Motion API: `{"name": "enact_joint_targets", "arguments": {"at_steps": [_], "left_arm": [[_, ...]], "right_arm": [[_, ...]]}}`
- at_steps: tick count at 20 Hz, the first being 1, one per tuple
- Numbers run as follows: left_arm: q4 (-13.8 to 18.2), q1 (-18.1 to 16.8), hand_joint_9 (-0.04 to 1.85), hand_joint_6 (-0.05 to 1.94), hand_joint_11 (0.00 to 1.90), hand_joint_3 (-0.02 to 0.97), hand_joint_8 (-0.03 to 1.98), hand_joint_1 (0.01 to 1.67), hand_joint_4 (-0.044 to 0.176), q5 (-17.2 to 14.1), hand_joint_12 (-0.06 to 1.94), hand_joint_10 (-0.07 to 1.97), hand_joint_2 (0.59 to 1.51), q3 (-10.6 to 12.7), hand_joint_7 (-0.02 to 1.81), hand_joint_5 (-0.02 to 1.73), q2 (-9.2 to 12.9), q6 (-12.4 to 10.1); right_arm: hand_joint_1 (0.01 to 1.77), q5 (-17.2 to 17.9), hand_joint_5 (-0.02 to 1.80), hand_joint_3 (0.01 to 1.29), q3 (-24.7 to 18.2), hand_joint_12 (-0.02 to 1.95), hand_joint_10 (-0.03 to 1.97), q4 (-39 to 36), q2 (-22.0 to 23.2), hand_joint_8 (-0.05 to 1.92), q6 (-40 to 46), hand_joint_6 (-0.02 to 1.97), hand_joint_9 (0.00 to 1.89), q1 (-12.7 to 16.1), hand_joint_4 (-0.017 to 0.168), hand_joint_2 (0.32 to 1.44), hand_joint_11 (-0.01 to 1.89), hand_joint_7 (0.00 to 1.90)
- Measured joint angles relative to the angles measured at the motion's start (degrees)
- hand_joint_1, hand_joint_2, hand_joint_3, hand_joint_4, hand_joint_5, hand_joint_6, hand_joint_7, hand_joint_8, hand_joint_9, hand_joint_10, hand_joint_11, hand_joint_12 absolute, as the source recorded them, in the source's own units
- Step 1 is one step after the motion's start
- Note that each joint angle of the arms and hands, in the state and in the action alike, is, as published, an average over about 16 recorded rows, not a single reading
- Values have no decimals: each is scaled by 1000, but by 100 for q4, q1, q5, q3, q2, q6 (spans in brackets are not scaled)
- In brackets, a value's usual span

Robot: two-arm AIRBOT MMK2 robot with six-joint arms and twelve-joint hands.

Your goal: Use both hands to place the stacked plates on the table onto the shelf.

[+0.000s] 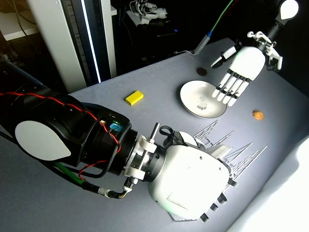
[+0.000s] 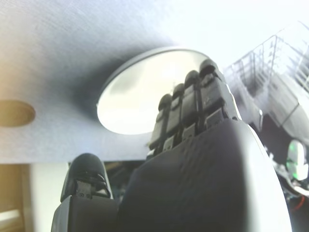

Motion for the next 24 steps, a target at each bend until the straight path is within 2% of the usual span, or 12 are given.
{"name": "enact_joint_targets", "arguments": {"at_steps": [3,11,13,15,18,24], "left_arm": [[0,61,18,19,19,18,-4,23,3,36,7,19,1158,38,13,19,-24,0],[9,175,18,19,18,17,-4,23,2,99,7,20,1151,84,12,16,-58,-4],[13,195,18,20,19,17,-4,23,2,112,8,20,1151,89,13,15,-59,-4],[19,213,17,20,19,17,-4,23,2,122,8,19,1152,93,15,16,-59,-4],[27,246,17,20,19,17,-4,23,2,132,8,18,1152,94,16,16,-59,-6],[53,312,7,19,19,17,-4,23,2,141,8,10,1155,99,16,16,-66,-27]], "right_arm": [[1242,26,924,14,0,993,284,13,-4,732,2,840,1166,-17,-10,1018,896,1075],[1202,83,865,13,0,1030,256,55,-9,339,26,421,984,7,-7,1027,722,969],[1191,98,852,13,0,1030,192,62,4,244,23,318,952,63,-6,1028,674,942],[1179,123,845,14,0,1029,82,56,27,143,-1,209,938,146,-6,1026,631,922],[1167,164,839,14,-14,1012,38,-74,77,11,-87,51,923,323,-5,1016,579,905],[1161,153,710,14,-288,947,26,-634,252,13,-676,28,762,757,-4,995,404,751]]}}
